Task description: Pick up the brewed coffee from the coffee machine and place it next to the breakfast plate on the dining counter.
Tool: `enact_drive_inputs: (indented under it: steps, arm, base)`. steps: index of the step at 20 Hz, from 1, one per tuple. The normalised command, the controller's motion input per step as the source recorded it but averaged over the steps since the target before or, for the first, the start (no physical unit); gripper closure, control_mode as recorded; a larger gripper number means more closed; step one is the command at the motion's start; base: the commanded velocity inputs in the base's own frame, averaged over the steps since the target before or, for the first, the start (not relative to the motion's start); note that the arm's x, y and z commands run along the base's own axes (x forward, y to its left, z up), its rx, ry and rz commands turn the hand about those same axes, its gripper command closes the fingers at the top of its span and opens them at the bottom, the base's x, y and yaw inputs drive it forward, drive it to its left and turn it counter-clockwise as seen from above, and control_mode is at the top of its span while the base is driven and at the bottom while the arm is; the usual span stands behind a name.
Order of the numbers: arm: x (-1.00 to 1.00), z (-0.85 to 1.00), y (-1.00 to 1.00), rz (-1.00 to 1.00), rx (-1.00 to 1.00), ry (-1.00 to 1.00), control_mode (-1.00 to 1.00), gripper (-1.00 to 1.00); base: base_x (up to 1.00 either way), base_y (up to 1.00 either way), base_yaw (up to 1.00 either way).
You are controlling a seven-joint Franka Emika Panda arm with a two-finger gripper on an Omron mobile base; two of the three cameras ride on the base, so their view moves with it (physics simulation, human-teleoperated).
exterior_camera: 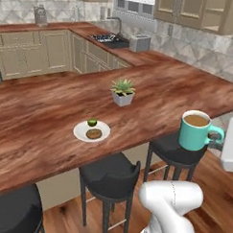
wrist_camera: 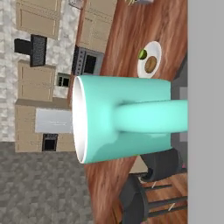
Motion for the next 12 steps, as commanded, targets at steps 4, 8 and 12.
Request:
enact_drive_inputs:
  steps: [4, 8, 12]
  arm:
    - [0.00, 0.00, 0.00, 0.00, 0.00, 0.00, 1.00, 1.00]
    - [0.00, 0.00, 0.00, 0.00, 0.00, 0.00, 1.00, 1.00]
    - [0.00, 0.00, 0.00, 0.00, 0.00, 0.00, 1.00, 1.00]
  base:
    - [0.20, -0.69, 0.50]
    - [0.32, -0.46, 0.43]
    - [0.18, -0.18, 0.22]
